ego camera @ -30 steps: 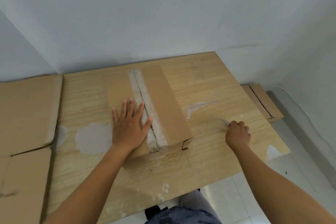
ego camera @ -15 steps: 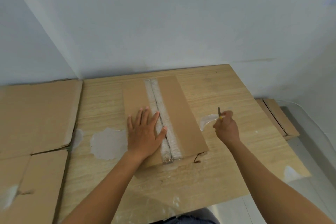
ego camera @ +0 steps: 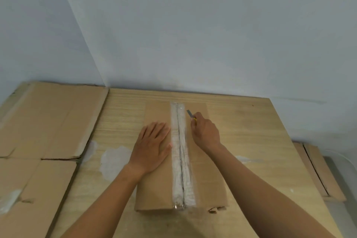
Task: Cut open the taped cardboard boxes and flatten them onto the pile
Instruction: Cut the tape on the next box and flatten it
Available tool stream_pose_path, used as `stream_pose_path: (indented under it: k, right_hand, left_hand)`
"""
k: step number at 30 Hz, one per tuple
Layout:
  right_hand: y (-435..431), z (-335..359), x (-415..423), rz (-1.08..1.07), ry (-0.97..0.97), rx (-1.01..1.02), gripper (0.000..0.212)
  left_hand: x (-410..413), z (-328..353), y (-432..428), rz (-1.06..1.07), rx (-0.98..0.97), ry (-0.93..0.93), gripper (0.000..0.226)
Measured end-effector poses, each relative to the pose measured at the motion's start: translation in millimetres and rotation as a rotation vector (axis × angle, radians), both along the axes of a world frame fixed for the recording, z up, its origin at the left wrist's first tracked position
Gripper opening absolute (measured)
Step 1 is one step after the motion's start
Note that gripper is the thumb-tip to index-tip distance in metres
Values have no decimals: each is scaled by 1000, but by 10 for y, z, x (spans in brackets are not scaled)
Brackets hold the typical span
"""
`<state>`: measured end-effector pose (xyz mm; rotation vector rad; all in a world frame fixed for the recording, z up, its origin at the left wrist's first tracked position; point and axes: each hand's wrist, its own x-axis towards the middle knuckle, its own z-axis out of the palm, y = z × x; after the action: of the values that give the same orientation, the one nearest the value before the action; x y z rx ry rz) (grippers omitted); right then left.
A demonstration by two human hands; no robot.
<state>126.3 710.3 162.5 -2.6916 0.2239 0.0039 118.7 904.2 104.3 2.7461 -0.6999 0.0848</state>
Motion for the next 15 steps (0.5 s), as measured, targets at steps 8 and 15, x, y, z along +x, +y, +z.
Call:
stream_pose_path:
  k: [8,15]
  right_hand:
    - [205,-5,601,39,131,-68,31]
    - [239,-20,797,70,129,-69,32]
  left_hand:
    - [21,-52,13,-1,2,19,62]
    - [15,-39,5,2,-46,40,64]
